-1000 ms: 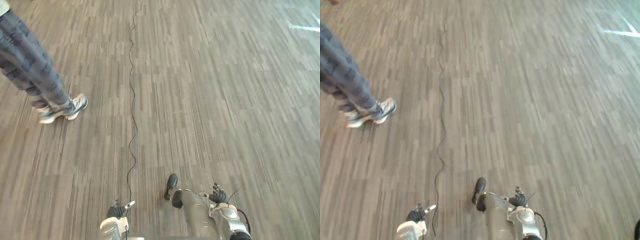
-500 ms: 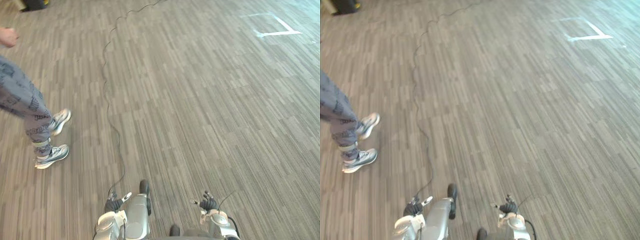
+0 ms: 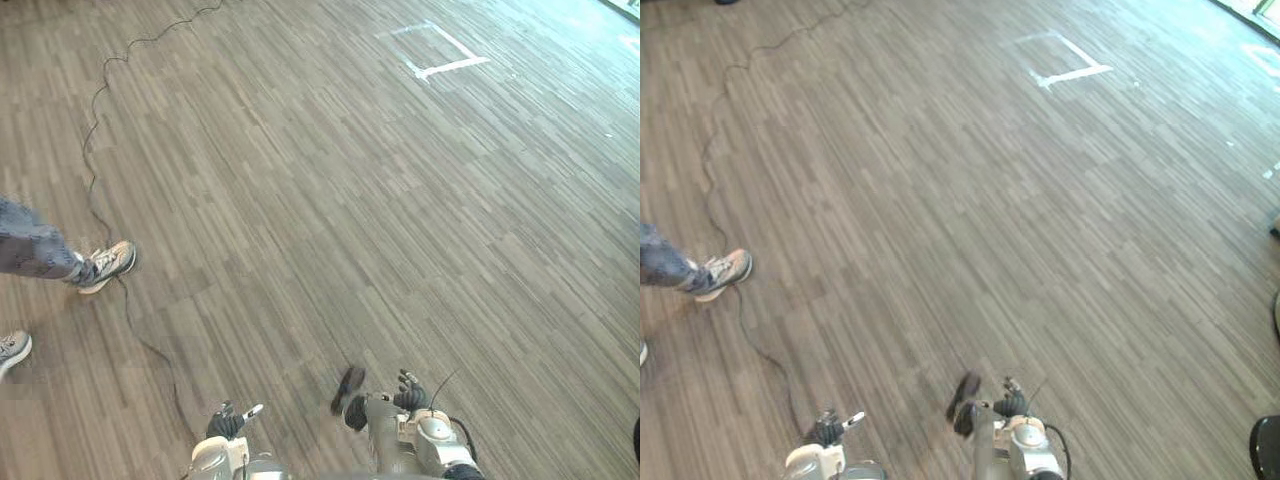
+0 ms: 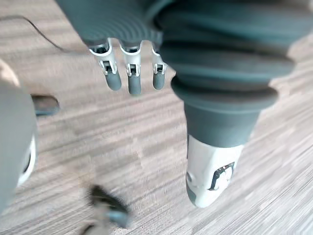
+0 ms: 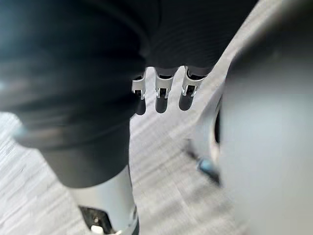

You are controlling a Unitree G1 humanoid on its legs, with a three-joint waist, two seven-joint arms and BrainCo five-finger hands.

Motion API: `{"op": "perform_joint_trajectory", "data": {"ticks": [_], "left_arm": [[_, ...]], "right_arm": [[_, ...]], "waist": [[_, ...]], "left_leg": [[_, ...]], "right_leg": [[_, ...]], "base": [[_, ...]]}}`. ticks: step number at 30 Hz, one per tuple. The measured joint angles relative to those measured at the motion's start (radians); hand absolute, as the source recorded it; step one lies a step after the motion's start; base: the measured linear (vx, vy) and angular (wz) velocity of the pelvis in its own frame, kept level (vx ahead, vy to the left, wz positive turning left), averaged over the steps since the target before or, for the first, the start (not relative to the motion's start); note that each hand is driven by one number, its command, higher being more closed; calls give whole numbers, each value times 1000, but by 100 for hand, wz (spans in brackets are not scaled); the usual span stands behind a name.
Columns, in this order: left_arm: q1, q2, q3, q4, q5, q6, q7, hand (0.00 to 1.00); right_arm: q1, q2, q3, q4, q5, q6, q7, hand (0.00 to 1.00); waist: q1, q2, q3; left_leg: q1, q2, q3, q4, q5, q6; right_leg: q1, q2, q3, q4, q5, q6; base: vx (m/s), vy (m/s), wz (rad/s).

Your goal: Pick up cushions and gather them together orderly.

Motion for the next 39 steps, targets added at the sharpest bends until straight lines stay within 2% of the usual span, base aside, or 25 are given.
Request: {"op": "perform_joint_trajectory", "data": {"ticks": [1,2,3,4,5,6,7,9,12,14,15,16,17,19,21,23,26,27,29,32,34,35,37,38,39], "left_arm": [[-5,-12,2,5,12,1,-1,0],[-5,-12,2,5,17,1,-2,0],[-6,-20,1,7,28,-1,-1,0],[-11,-27,12,20,32,1,-3,0],[-14,-31,14,21,33,2,-4,0],[-26,-40,19,18,33,1,-5,0],[-30,-36,19,10,33,-3,-4,0],[-32,-20,20,-9,31,-12,-6,0],[-32,-25,32,-53,17,-21,-5,0],[-31,-38,46,-58,6,-23,-3,0],[-31,-39,47,-57,5,-23,-3,0],[-23,-39,47,-60,3,-24,-3,0],[-22,-30,48,-68,1,-24,-5,0],[-25,-15,60,-78,1,-25,-5,0],[-25,-20,68,-77,0,-23,-4,0],[-20,-9,55,-51,-5,-10,-3,0],[-8,5,30,-29,-4,-7,-3,0],[-2,12,16,-29,-4,-8,-3,0],[-4,9,16,-20,-2,-5,-3,0],[-10,8,-6,13,22,6,-3,0],[-7,9,-19,18,32,5,-3,0],[-4,4,-21,26,50,4,-6,0],[-6,-4,-26,27,62,3,-9,0],[-18,-21,-28,36,76,2,-18,0],[-19,-34,-21,41,78,3,-19,0]], "right_arm": [[-14,-11,-1,2,0,1,1,0],[-14,-11,-2,2,0,2,1,0],[-15,-11,-18,-2,-1,1,6,0],[-16,-18,-17,-2,-1,1,6,0],[-17,-19,-14,-2,-1,1,6,0],[-18,-24,-8,11,0,12,5,0],[-14,-21,-8,19,1,18,1,0],[-3,-14,-8,20,2,20,-2,0],[0,-19,-11,21,3,18,-5,0],[32,-18,-16,25,2,17,-9,0],[39,-18,-16,26,2,17,-9,0],[50,-23,-15,26,2,14,-14,0],[52,-13,-15,32,2,11,-14,0],[45,15,-14,42,1,8,-12,0],[52,27,-10,47,0,9,-11,0],[49,21,-8,36,-1,1,0,0],[48,14,-7,22,-2,-3,5,0],[48,14,-7,17,-2,-3,6,0],[34,5,-8,1,-1,-8,6,0],[25,-26,-10,-3,-2,-7,7,0],[46,-27,-21,-16,0,-9,7,0],[57,-33,-27,-39,-1,-9,14,0],[54,-36,-37,-46,-9,-9,23,0],[52,-39,-38,-66,-39,-8,28,0],[51,-45,-37,-69,-39,-4,29,0]], "waist": [[3,35,-10],[2,40,-14],[-3,54,-18],[-5,74,-12],[-2,78,-9],[0,95,5],[3,86,13],[5,60,18],[40,49,15],[51,59,15],[52,58,15],[58,47,4],[57,19,-4],[58,-18,-15],[59,-21,-15],[47,-28,-12],[30,-20,-10],[29,-18,-11],[12,-11,-8],[-22,9,6],[-24,3,2],[-29,22,-19],[-27,51,-43],[-26,76,-35],[-21,96,-26]], "left_leg": [[-1,37,2,26,17,-30],[-10,45,-3,48,26,-48],[-69,89,-32,207,67,-93],[-175,149,-75,480,168,-82],[-203,169,-83,548,173,-81],[-320,226,-99,840,122,-68],[-382,232,-97,940,64,-52],[-478,183,-90,914,-1,-17],[-635,88,-149,564,-26,21],[-676,44,-236,203,121,0],[-674,41,-240,185,141,-3],[-648,33,-234,157,265,-3],[-648,8,-225,190,289,40],[-678,-5,-198,279,199,75],[-660,-4,-169,334,135,105],[-501,-41,-106,301,41,118],[-351,-48,-69,214,22,122],[-262,-44,-49,131,22,121],[-196,-30,-24,59,16,105],[-64,4,12,4,14,99],[-1,0,8,-2,8,36],[45,30,-15,45,-6,-3],[14,72,-34,132,12,-36],[-87,131,-97,423,148,-81],[-162,169,-134,603,211,-82]], "right_leg": [[-26,20,6,81,-66,-16],[-34,23,6,103,-89,-19],[-43,45,15,159,-145,-31],[-2,83,34,151,-189,-33],[14,93,41,139,-190,-35],[115,148,68,67,-196,-38],[186,167,97,24,-204,-43],[295,169,155,-36,-222,-30],[389,169,291,-92,-259,0],[489,151,362,-130,-310,50],[503,147,369,-133,-316,54],[547,125,411,-140,-351,88],[557,93,433,-133,-368,109],[527,63,435,-70,-379,123],[474,37,437,94,-397,154],[291,-57,385,602,-370,251],[226,-89,277,709,-413,200],[163,-93,156,651,-450,141],[47,-75,47,479,-444,129],[-15,-9,-35,54,-230,114],[-13,2,-30,-42,-164,107],[-43,21,26,55,-35,-2],[-84,35,41,161,-102,-30],[-60,56,41,242,-205,-37],[-14,82,51,230,-234,-36]], "base": [[674,-191,-26],[511,-211,-45],[626,-293,-53],[653,-288,-56],[740,-199,-61],[590,-92,-57],[644,-59,-80],[437,4,-78],[467,130,-131],[501,272,-87],[540,316,-74],[572,315,-63],[681,362,-64],[558,218,-44],[537,229,-46],[493,207,-58],[528,104,-27],[523,47,-24],[654,9,-21],[633,-44,-7],[701,-126,0],[790,-162,-5],[859,-254,-30],[938,-300,-54],[632,-175,-47]]}}
